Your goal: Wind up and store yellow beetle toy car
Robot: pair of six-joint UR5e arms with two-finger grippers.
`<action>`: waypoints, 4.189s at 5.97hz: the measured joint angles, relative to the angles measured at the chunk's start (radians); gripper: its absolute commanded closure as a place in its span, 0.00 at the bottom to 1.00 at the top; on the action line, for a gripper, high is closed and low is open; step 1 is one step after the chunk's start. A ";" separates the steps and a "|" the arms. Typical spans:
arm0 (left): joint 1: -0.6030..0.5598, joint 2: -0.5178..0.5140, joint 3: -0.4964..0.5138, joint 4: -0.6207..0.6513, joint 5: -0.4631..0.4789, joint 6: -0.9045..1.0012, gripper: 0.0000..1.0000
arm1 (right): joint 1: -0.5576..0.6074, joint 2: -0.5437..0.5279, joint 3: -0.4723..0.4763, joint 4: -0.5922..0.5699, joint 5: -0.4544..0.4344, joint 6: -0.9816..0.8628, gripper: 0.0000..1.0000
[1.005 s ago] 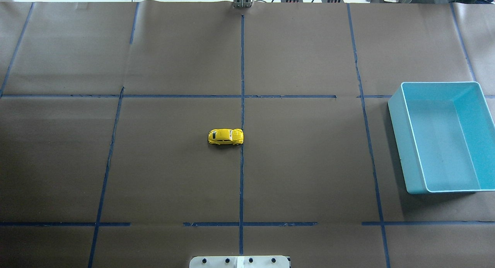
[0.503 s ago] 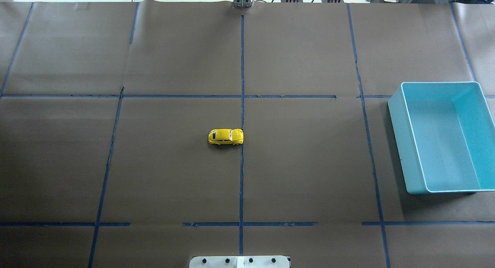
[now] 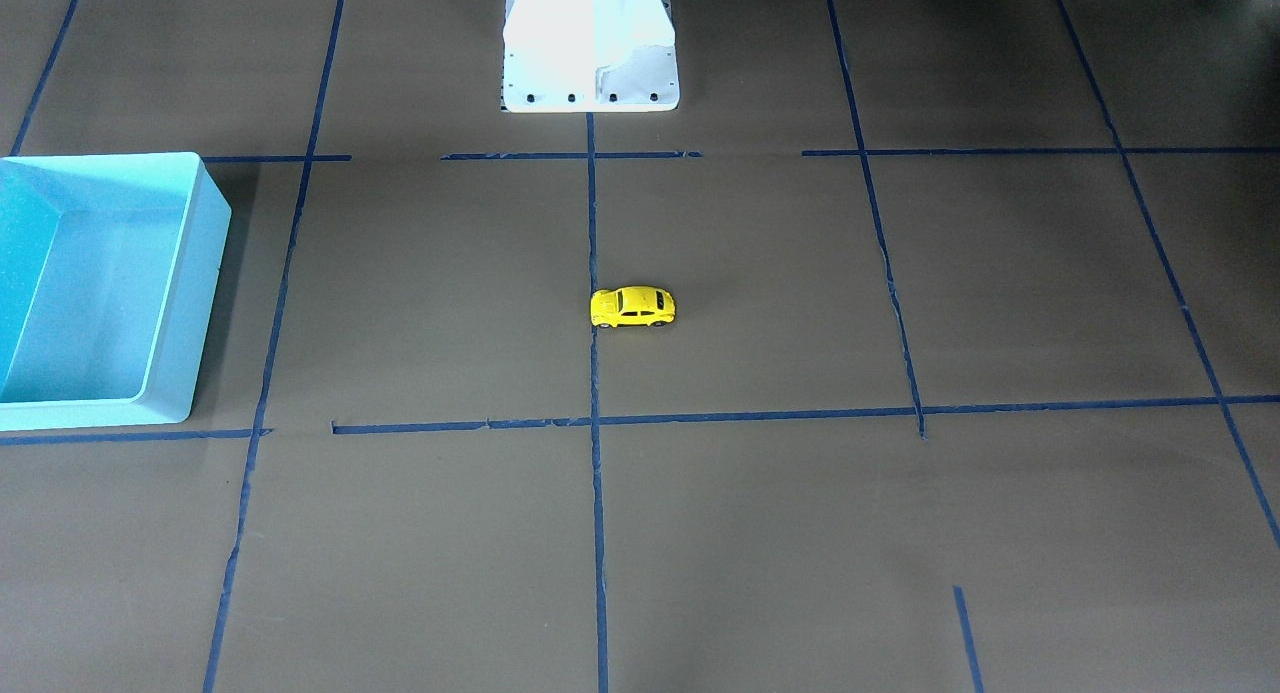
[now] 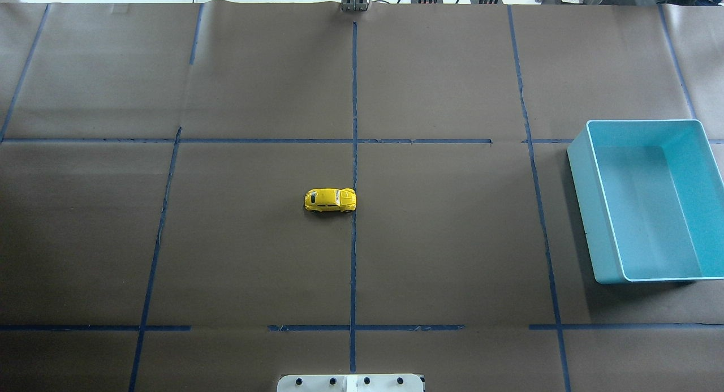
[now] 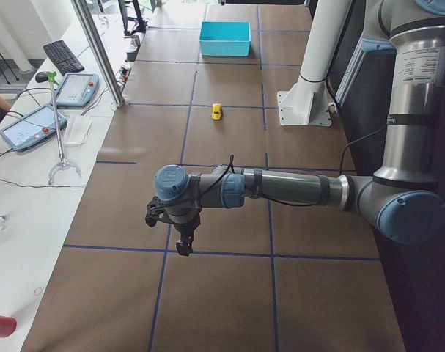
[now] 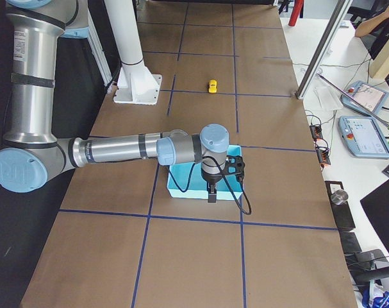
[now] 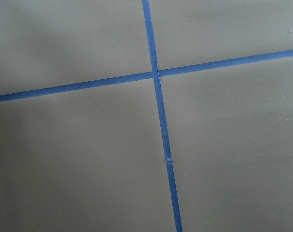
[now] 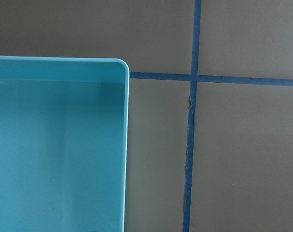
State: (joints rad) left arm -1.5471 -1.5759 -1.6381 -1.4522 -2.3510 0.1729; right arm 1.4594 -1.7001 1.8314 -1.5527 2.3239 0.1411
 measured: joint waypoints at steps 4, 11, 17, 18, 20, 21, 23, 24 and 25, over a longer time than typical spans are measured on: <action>0.080 -0.029 -0.216 0.125 0.014 -0.005 0.00 | 0.014 -0.018 0.000 -0.004 0.006 -0.008 0.00; 0.607 -0.352 -0.454 0.299 0.195 0.006 0.00 | 0.045 -0.066 0.002 -0.006 0.005 -0.138 0.00; 1.001 -0.610 -0.321 0.185 0.353 0.020 0.00 | 0.045 -0.068 0.002 -0.002 0.006 -0.138 0.00; 1.011 -0.688 -0.219 0.178 0.359 0.065 0.00 | 0.045 -0.069 0.002 -0.001 0.006 -0.138 0.00; 1.015 -0.794 -0.039 0.138 0.375 0.146 0.01 | 0.045 -0.070 0.002 -0.001 0.006 -0.138 0.00; 1.016 -0.828 0.049 0.082 0.377 0.152 0.03 | 0.045 -0.070 0.001 -0.001 0.006 -0.138 0.00; 1.019 -0.852 0.137 0.016 0.379 0.152 0.03 | 0.045 -0.070 0.000 -0.001 0.006 -0.138 0.00; 1.020 -0.853 0.162 -0.010 0.383 0.150 0.03 | 0.045 -0.070 0.000 -0.001 0.006 -0.138 0.00; 1.021 -0.854 0.183 -0.039 0.396 0.147 0.03 | 0.045 -0.070 -0.001 -0.001 0.006 -0.138 0.00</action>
State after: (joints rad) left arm -0.5266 -2.4301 -1.4554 -1.4908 -1.9551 0.3200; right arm 1.5048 -1.7702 1.8308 -1.5535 2.3301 0.0031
